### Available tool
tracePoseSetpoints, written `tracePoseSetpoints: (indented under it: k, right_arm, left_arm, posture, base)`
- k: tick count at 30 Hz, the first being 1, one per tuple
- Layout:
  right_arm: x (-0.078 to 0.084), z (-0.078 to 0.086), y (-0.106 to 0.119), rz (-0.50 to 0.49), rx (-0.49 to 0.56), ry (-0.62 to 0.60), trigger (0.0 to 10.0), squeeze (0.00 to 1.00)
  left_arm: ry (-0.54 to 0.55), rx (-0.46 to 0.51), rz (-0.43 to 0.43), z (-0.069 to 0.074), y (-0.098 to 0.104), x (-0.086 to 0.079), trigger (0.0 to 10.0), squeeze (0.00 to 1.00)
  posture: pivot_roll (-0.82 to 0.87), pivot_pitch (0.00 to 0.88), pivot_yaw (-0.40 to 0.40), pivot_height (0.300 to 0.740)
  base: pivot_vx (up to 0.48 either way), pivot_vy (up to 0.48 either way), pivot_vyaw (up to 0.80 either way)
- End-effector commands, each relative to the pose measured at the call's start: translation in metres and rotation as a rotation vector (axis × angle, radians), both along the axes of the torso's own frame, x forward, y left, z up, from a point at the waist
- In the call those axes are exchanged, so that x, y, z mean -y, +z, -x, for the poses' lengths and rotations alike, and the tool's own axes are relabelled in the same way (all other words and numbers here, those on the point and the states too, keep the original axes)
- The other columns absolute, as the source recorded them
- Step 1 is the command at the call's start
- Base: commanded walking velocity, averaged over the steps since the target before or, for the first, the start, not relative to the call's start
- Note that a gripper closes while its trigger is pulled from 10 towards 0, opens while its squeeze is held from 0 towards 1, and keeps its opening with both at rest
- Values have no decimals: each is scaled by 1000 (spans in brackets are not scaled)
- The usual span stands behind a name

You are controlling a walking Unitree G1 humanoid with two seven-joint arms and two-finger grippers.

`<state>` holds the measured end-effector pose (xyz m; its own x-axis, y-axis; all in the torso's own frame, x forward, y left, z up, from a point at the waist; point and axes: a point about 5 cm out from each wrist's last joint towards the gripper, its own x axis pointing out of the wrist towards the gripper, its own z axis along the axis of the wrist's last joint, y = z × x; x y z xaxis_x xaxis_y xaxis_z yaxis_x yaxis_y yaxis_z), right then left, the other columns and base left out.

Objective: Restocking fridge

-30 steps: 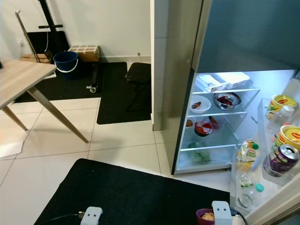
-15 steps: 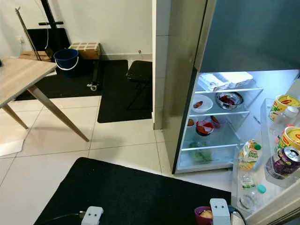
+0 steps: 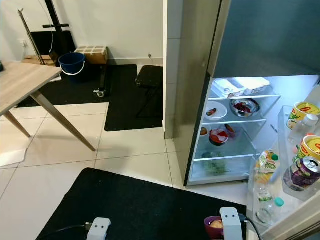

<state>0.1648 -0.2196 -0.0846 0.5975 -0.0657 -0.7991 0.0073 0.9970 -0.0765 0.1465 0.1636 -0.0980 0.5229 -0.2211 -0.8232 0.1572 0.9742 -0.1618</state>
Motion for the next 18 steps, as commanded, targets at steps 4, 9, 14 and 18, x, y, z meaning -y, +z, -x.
tracePoseSetpoints:
  k: [4, 9, 14, 18]
  right_arm:
    - [-6, -4, 0, -9, 6, 24, 10000, 0]
    - [-9, -2, -1, -12, -3, 35, 10000, 0]
    - [-8, -1, -1, -4, -10, 52, 10000, 0]
    - [-6, 0, -1, 1, -12, 53, 10000, 0]
  left_arm:
    - [-14, -22, 5, 5, -2, 4, 10000, 0]
    - [-17, -38, 15, 11, -5, 7, 10000, 0]
    - [-38, -52, 18, 14, -6, 10, 10000, 0]
    - [-34, -45, 19, 11, -5, 11, 10000, 0]
  posture:
    - [1, 0, -36, 739]
    - [-5, 0, -21, 739]
    - [0, 0, -25, 739]
    - [2, 0, -32, 739]
  base:
    - [0, 0, 0]
    - [0, 0, 0]
    - [0, 0, 0]
    - [0, 0, 0]
